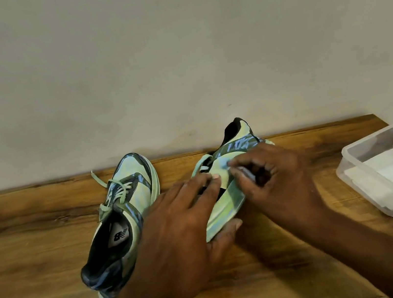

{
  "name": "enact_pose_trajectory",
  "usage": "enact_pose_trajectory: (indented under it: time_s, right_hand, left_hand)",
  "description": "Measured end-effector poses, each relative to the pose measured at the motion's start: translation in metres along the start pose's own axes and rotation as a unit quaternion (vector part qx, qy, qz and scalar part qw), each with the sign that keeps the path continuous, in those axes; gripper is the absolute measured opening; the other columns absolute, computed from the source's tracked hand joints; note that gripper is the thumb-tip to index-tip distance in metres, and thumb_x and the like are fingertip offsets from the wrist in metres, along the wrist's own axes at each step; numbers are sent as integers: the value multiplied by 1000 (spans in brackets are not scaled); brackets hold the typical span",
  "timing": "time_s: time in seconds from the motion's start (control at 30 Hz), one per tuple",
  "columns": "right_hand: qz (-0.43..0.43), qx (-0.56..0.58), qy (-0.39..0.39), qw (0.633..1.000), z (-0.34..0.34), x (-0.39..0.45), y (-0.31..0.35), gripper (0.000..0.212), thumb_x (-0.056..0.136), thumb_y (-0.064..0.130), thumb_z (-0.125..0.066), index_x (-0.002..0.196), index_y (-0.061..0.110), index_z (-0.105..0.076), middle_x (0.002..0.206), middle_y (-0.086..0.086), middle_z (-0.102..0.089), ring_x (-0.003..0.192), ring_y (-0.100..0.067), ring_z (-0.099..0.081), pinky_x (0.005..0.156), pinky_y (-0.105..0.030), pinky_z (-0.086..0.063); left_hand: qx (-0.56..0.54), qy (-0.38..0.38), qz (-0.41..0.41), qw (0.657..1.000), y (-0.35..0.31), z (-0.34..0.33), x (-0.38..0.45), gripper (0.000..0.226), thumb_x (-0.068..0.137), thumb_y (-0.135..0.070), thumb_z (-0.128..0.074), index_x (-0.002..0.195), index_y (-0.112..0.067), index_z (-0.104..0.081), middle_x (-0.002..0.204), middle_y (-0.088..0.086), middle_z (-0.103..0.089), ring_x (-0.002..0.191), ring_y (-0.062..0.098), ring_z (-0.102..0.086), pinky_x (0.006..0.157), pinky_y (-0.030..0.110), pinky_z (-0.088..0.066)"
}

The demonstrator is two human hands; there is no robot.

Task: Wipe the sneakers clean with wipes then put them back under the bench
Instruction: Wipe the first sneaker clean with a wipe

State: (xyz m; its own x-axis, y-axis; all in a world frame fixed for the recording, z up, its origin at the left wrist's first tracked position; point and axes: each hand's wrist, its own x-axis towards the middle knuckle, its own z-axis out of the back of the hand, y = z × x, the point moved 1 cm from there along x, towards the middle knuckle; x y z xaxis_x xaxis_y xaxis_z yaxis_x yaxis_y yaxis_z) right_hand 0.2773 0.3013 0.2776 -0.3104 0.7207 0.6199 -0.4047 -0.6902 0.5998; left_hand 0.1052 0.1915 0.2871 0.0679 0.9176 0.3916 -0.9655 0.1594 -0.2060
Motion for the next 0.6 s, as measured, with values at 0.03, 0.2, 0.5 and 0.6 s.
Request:
enact_pose_trajectory:
  time_s: [0.03, 0.2, 0.5, 0.6]
  right_hand:
    - [27, 0, 25, 999, -3, -5, 7, 16, 85, 11, -80, 101, 15, -80, 91, 6, -73, 80, -1, -66, 73, -11, -50]
    - [2, -3, -16, 1000, 9, 9, -12, 16, 82, 9, -82, 96, 17, -81, 87, 7, -73, 75, -3, -67, 67, -24, -57]
    - [83, -17, 54, 995, 6, 0, -2, 17, 85, 11, -80, 102, 15, -80, 91, 5, -73, 80, -2, -66, 71, -15, -53]
    - [31, -25, -16, 999, 16, 12, -19, 17, 85, 10, -81, 100, 17, -82, 88, 7, -73, 76, 0, -66, 67, -17, -54]
  left_hand:
    - [6, 0, -5, 1000, 0, -1, 0, 65, 92, -62, -59, 142, -20, -63, 144, -1, -61, 128, 23, -60, 98, 50, -55]
    - [21, -21, -33, 999, -2, -6, -4, 64, 92, -58, -67, 140, -17, -66, 142, 1, -64, 129, 22, -61, 98, 47, -56]
    - [47, -25, -53, 997, -8, -9, -7, 63, 93, -54, -65, 140, -13, -65, 140, 5, -65, 126, 26, -61, 94, 47, -59]
    - [67, -32, -63, 995, -12, -9, -10, 63, 94, -56, -60, 140, -13, -65, 141, 5, -65, 127, 24, -61, 94, 43, -60]
